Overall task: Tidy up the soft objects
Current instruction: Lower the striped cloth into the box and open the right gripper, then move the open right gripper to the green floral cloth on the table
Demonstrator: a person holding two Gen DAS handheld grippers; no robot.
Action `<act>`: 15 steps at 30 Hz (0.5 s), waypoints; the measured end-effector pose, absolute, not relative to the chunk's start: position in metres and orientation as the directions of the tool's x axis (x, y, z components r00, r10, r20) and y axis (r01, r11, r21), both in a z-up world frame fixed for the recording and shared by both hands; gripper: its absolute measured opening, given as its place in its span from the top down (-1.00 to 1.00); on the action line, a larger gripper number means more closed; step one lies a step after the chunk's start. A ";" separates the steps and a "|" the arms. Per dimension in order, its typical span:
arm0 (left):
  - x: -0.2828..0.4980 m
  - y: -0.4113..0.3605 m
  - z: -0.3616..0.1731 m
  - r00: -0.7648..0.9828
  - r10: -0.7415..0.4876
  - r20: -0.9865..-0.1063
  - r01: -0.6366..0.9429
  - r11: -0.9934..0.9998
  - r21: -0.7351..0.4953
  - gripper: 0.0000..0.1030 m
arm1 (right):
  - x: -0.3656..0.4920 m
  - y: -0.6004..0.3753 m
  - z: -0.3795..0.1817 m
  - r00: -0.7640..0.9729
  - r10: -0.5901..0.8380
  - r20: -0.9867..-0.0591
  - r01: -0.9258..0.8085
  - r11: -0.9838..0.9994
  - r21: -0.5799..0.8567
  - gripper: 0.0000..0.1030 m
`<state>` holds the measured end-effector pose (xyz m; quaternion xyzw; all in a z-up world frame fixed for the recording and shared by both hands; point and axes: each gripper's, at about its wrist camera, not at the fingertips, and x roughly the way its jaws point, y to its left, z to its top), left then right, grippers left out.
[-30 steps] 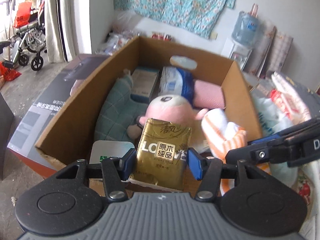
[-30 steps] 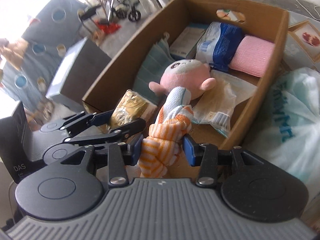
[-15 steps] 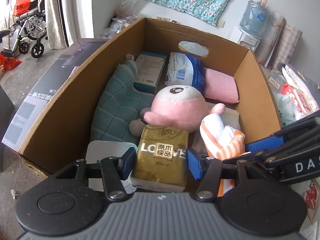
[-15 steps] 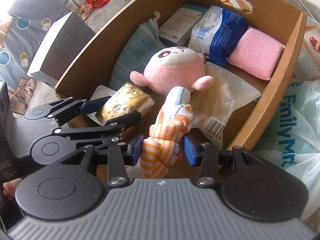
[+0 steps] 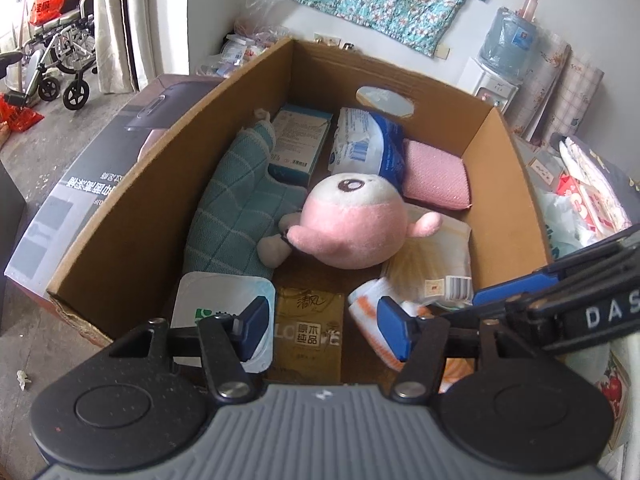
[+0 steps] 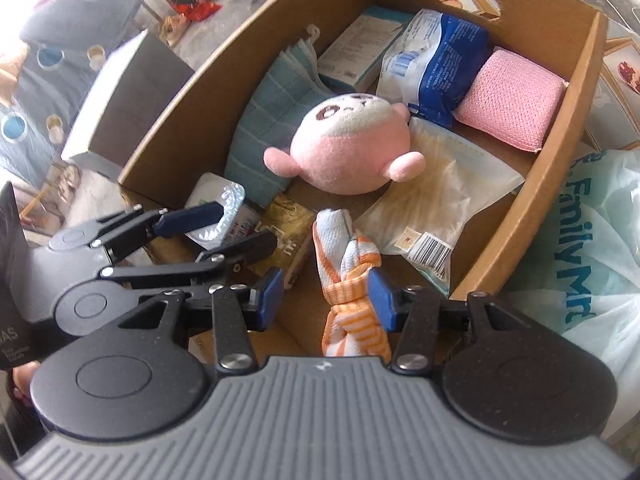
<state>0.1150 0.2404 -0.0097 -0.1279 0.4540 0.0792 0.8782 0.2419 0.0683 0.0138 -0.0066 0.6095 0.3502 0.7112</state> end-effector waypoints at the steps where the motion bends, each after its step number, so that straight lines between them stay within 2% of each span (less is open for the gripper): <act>1: 0.113 0.239 -0.007 0.583 0.023 -0.812 -0.254 0.955 -0.155 -0.21 | 0.242 0.062 0.018 0.017 0.516 -0.856 -0.494 0.749 0.442 0.10; 8: 0.097 0.219 0.019 0.680 -0.015 -0.733 -0.201 0.958 -0.207 -0.41 | 0.220 -0.019 0.053 0.198 0.628 -0.753 -0.434 0.745 0.507 -0.04; 11: 0.096 0.197 0.030 0.721 -0.059 -0.691 -0.140 0.964 -0.228 -0.53 | 0.211 -0.069 0.066 0.304 0.598 -0.742 -0.391 0.788 0.475 -0.07; 15: 0.103 0.151 0.045 0.764 -0.140 -0.630 -0.007 0.974 -0.225 -0.63 | 0.201 -0.137 0.080 0.446 0.488 -0.751 -0.313 0.871 0.379 -0.13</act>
